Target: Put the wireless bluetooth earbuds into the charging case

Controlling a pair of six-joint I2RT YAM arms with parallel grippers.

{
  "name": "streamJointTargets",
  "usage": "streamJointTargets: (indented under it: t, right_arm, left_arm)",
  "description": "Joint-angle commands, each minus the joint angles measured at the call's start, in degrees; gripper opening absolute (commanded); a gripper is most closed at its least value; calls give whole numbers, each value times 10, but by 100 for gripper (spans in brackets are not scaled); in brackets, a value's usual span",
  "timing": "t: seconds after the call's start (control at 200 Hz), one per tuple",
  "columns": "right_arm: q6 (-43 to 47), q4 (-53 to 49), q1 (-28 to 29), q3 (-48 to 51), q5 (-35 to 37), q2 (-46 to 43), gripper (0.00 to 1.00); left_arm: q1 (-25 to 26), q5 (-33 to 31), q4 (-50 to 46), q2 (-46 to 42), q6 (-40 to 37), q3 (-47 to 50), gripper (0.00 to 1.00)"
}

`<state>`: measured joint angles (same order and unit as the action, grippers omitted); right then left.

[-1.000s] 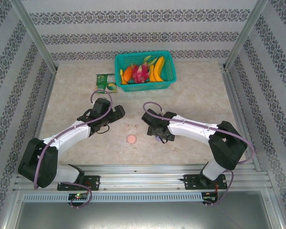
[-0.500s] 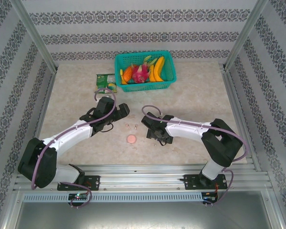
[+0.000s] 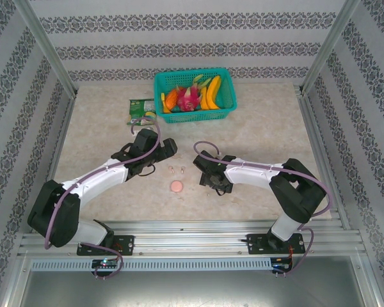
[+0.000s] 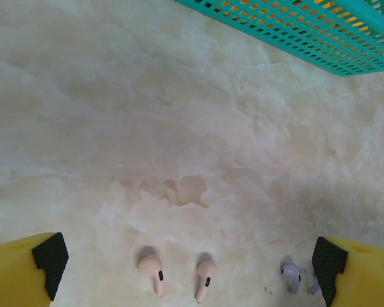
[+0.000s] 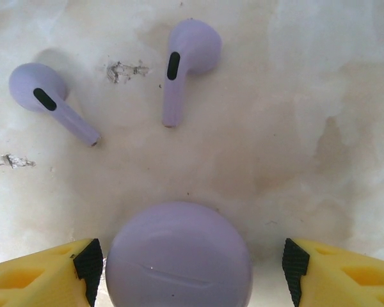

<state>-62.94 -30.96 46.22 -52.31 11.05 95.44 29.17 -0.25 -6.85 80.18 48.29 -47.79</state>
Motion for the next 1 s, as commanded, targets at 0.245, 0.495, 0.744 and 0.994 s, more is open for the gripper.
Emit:
streamJointTargets:
  t: [0.245,0.495,0.744,0.994]
  right_arm:
    - [-80,-39,1,4,3,1,76]
    - [-126,-55,6,2,9,0,76]
    - [-128,-60,8,-10,10,11,71]
    - [-124,-53,9,-21,2,25,63]
  left_arm:
    - [15,-4,16,8,9,-19,100]
    - [15,3,22,6,9,-15,100]
    - [16,8,31,4,11,-7,100]
    - [15,12,36,4,15,-3,100]
